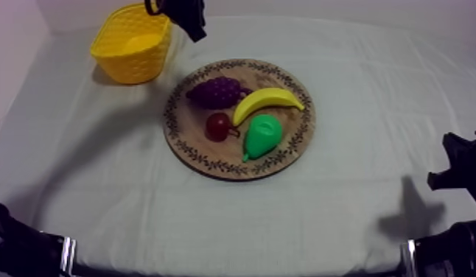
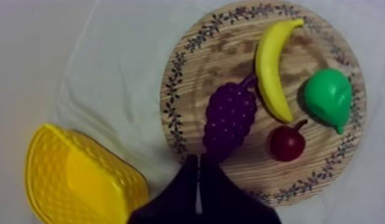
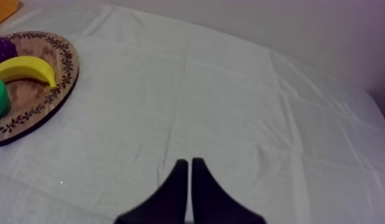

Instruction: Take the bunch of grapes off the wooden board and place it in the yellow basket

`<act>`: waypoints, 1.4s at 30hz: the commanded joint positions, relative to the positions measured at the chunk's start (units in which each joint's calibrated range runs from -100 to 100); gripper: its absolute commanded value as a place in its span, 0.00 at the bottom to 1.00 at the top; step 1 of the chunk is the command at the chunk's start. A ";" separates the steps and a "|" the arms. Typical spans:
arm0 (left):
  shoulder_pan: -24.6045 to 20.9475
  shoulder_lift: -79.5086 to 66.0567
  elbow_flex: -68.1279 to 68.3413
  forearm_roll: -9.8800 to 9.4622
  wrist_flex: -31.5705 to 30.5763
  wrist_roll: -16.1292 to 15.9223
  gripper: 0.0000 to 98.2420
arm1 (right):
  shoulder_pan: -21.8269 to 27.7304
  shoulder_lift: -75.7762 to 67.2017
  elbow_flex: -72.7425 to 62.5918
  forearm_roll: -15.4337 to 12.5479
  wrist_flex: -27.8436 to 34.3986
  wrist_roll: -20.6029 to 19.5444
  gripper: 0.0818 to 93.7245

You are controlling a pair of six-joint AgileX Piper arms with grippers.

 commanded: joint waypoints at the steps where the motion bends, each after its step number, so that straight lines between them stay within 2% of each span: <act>1: 0.04 -0.27 0.41 -1.00 -0.44 -4.01 0.00 | 0.01 -0.02 -0.01 0.01 -0.02 0.01 0.00; 7: 1.02 -0.96 0.94 -6.31 -0.82 -9.10 0.00 | 0.01 -0.02 -0.01 0.01 -0.02 0.01 0.00; 10: 1.22 -1.20 1.10 -7.68 -0.66 -10.02 0.00 | 0.01 -0.02 -0.01 0.01 -0.02 0.01 0.00; 16: 1.39 -1.63 3.36 -7.72 -2.30 -10.39 0.00 | 0.01 -0.02 -0.01 0.01 -0.02 0.01 0.00; 27: 1.94 -1.39 5.70 -6.47 -4.54 -9.63 0.02 | 0.01 -0.02 -0.01 0.01 -0.02 0.01 0.00; 33: 1.93 -1.60 7.76 -6.09 -5.13 -9.17 0.55 | 0.01 -0.02 -0.01 0.01 -0.02 0.01 0.00; 35: 1.73 -1.62 8.54 -6.17 -5.23 -8.26 0.69 | 0.01 -0.02 -0.01 0.01 -0.02 0.01 0.00; 38: 1.60 -1.64 9.66 -6.40 -5.36 -7.27 0.81 | 0.01 -0.02 -0.01 0.01 -0.02 0.01 0.00; 42: 1.61 -1.62 10.52 -6.63 -5.58 -6.46 0.88 | 0.01 -0.02 -0.01 0.01 -0.02 0.01 0.00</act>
